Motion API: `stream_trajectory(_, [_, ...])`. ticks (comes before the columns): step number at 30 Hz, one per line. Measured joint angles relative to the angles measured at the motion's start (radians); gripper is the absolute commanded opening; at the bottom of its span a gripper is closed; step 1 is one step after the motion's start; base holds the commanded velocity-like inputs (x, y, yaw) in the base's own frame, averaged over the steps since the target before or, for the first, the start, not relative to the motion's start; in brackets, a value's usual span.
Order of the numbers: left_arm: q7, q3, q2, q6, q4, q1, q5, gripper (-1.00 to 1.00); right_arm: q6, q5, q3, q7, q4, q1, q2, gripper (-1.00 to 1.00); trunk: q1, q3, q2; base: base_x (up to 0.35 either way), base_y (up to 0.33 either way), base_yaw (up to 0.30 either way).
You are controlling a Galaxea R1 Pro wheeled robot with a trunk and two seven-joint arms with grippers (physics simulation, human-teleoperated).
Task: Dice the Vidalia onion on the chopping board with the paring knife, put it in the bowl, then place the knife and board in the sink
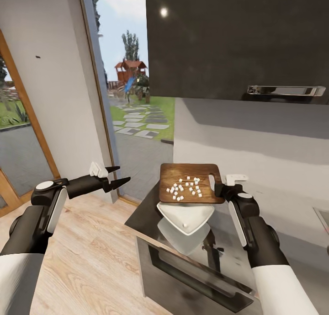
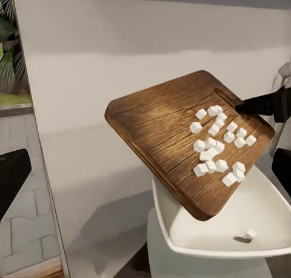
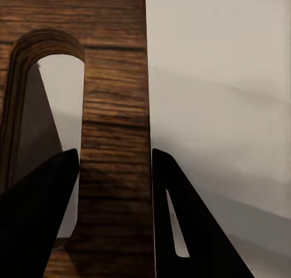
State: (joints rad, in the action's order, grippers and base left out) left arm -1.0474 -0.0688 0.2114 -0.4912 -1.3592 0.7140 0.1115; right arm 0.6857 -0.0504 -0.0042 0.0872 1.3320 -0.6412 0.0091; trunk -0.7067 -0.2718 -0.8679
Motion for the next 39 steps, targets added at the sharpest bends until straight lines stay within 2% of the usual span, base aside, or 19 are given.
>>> stream_trajectory(3, [0.000, 0.000, 0.000, 0.000, 0.000, 0.000, 0.000, 1.00, -0.003, 0.000, 0.000, 0.000, -0.005, 0.002, -0.001, -1.00, 0.000, 0.000, 0.000, 0.000, 0.000, 0.000])
stream_trajectory(5, [0.000, 0.000, 0.000, 0.000, 0.000, 0.000, 0.000, 1.00, -0.048, -0.001, 0.000, -0.001, -0.012, 0.004, -0.002, -1.00, 0.000, 0.000, 0.000, 0.000, 0.000, 0.000])
stream_trajectory(12, [0.000, 0.000, 0.000, 0.000, 0.000, 0.000, 0.000, 1.00, -0.092, 0.000, -0.001, -0.001, -0.047, 0.010, -0.003, -1.00, 0.000, 0.000, 0.000, 0.000, 0.000, 0.000])
stream_trajectory(16, [0.000, 0.000, 0.000, 0.000, 0.000, 0.000, 0.000, 1.00, -0.169, 0.000, -0.001, -0.002, -0.086, 0.010, -0.004, -1.00, 0.000, 0.000, 0.000, 0.000, 0.000, 0.000])
stream_trajectory(21, [0.000, 0.000, 0.000, 0.000, 0.000, 0.000, 0.000, 1.00, -0.198, -0.001, -0.002, -0.002, -0.103, 0.010, -0.005, -1.00, 0.000, 0.000, 0.000, 0.000, 0.000, 0.000])
stream_trajectory(25, [0.001, 0.000, 0.000, 0.000, 0.000, 0.000, 0.000, 1.00, -0.273, -0.001, -0.002, -0.002, -0.140, 0.011, -0.006, -1.00, 0.000, 0.000, 0.000, 0.000, 0.000, 0.000])
stream_trajectory(32, [0.002, 0.000, 0.000, 0.000, 0.001, 0.000, 0.000, 1.00, -0.306, -0.002, -0.002, -0.002, -0.168, 0.011, -0.008, -1.00, 0.000, 0.000, 0.000, 0.000, 0.000, 0.000])
stream_trajectory(35, [0.002, 0.000, 0.000, 0.000, 0.001, 0.000, 0.000, 1.00, -0.370, -0.003, -0.003, -0.003, -0.193, 0.011, -0.012, -1.00, 0.000, 0.000, 0.000, 0.000, 0.000, 0.000])
stream_trajectory(39, [0.002, 0.000, 0.000, 0.000, 0.002, 0.000, 0.000, 1.00, -0.403, -0.001, -0.003, -0.004, -0.209, 0.011, -0.013, -1.00, 0.000, 0.000, 0.000, 0.000, 0.000, 0.000])
